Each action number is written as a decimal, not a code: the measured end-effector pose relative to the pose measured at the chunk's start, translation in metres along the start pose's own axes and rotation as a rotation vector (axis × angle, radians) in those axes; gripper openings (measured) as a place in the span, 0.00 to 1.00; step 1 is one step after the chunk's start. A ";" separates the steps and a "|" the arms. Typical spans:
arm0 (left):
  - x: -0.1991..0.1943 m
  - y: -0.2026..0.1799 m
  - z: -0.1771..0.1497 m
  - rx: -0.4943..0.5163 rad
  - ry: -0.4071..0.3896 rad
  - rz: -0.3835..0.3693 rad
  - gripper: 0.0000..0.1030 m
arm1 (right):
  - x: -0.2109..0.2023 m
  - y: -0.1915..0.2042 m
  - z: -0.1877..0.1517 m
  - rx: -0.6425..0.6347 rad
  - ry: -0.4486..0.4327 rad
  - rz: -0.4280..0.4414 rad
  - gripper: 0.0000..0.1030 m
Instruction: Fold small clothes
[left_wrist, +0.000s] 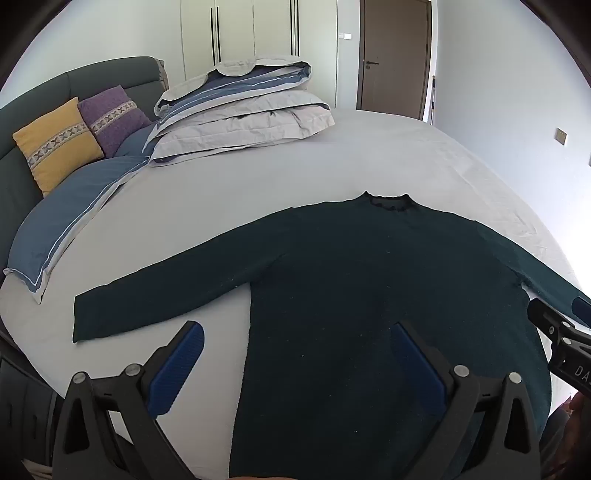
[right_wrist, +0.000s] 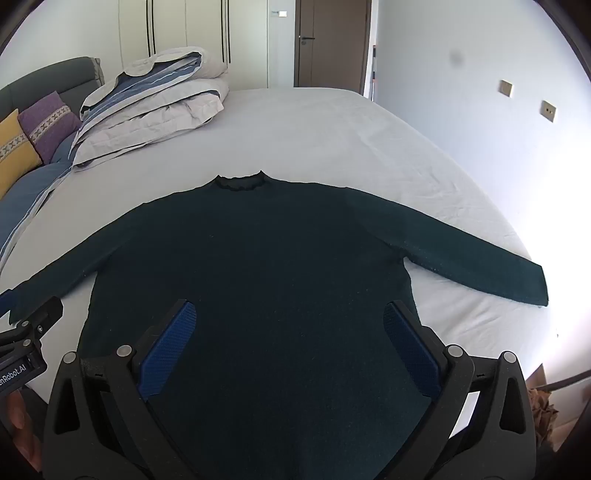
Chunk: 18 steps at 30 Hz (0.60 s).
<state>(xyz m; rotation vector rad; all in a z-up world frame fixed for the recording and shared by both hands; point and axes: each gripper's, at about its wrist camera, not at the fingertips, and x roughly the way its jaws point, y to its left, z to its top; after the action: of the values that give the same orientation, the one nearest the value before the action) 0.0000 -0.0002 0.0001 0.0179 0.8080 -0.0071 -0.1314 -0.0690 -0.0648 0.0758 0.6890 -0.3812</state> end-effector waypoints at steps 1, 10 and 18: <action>0.000 0.000 0.000 -0.001 0.000 -0.001 1.00 | 0.000 0.000 0.000 0.001 0.001 0.000 1.00; -0.003 0.005 -0.006 -0.004 -0.005 -0.002 1.00 | -0.001 0.003 -0.001 -0.006 0.000 -0.006 1.00; -0.001 0.006 -0.005 -0.008 0.001 0.001 1.00 | 0.000 0.001 -0.001 -0.004 0.006 -0.004 1.00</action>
<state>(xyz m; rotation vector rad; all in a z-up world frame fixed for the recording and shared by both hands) -0.0044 0.0061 -0.0022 0.0107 0.8086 -0.0025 -0.1320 -0.0674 -0.0655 0.0721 0.6955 -0.3840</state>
